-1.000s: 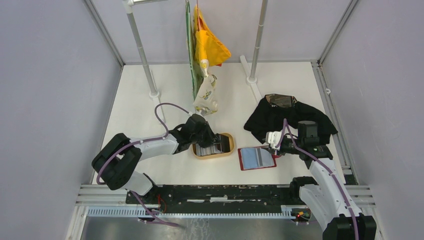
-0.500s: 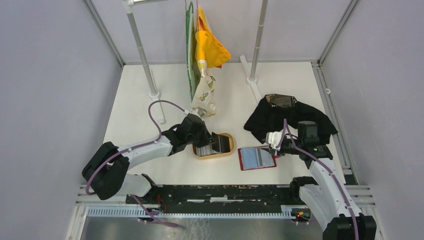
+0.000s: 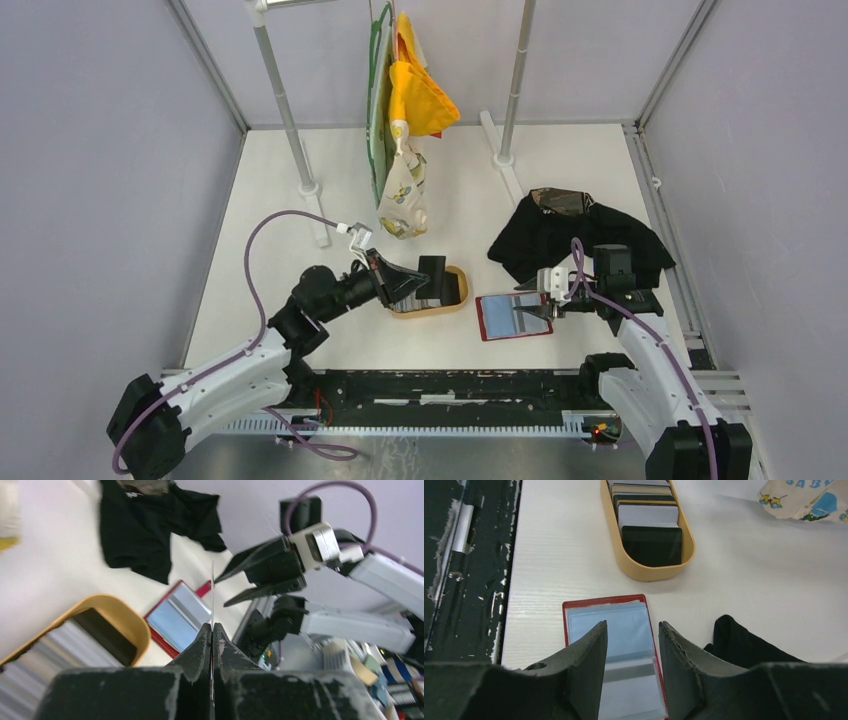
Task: Put the credit cards into the card holder
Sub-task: Pick up the credit card from the storage box.
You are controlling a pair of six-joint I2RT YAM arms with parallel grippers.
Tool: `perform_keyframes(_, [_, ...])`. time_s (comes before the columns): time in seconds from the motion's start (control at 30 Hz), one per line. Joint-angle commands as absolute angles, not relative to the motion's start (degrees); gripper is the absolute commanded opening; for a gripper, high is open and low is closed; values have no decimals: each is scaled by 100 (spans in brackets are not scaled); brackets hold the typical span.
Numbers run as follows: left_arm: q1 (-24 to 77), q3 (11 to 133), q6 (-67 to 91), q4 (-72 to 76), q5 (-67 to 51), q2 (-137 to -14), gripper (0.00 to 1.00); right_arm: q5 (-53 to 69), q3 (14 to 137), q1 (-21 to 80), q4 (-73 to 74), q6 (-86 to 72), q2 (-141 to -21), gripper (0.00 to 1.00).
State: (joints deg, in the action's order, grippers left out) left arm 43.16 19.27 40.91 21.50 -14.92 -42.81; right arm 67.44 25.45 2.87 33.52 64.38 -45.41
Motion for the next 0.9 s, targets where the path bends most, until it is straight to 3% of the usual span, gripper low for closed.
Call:
perform_keyframes(0.0, [4637,1573,4290,4630,-2045,-4770,2,7573,2636,288,3391,6308,-4595,48])
perform_keyframes(0.3, [6374,2117,3448,5672,-197,-6311,2,8591,2175,285,1583,4079,-4269,63])
perform_keyframes(0.63, [6545,2458,3843,7715,-329,-8203,2,8677,2516,310,2250,4336,-4798,64])
perform_keyframes(0.87, [6548,2717,3869,8214,-304,-8893,2,8291,2532,564,1760,3467,-4829,60])
